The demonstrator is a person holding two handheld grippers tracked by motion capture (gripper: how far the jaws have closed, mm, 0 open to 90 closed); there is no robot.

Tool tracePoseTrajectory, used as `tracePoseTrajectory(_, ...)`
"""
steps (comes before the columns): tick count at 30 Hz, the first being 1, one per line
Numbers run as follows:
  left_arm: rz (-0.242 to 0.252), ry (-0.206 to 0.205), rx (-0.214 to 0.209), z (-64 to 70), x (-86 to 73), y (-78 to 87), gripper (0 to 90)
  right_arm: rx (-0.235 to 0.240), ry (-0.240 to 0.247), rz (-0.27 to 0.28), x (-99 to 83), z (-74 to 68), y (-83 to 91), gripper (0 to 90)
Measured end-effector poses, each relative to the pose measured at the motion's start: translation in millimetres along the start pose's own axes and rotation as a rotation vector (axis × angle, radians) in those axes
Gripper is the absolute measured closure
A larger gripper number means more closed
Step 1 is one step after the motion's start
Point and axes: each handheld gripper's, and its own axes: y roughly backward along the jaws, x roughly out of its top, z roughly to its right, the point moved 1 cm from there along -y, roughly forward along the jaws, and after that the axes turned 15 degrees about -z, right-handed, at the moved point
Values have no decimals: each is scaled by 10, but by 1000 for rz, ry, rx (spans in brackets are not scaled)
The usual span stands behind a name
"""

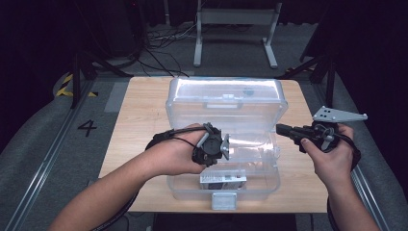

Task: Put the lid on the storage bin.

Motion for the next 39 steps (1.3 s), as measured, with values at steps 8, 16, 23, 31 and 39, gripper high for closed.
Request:
tracePoseTrajectory(8, -2, -14, -42, 61, 7, -66, 888, -10, -10, 18, -14, 30, 2, 900)
tracePoseTrajectory(16, 11, -10, -57, 91, -10, -81, 857, 0, -13, 10, -37, 28, -16, 900)
tracePoseTrajectory(23, 105, 26, -118, 69, -142, -44, 726, -1, -10, 8, -34, 32, -12, 900)
tracePoseTrajectory(31, 190, 77, -116, 44, -404, 124, 579, 0, -10, 0, -31, 20, -19, 900)
tracePoseTrajectory(39, 215, 145, -122, 49, -686, 123, 562, 8, -16, 2, -60, 11, -4, 900)
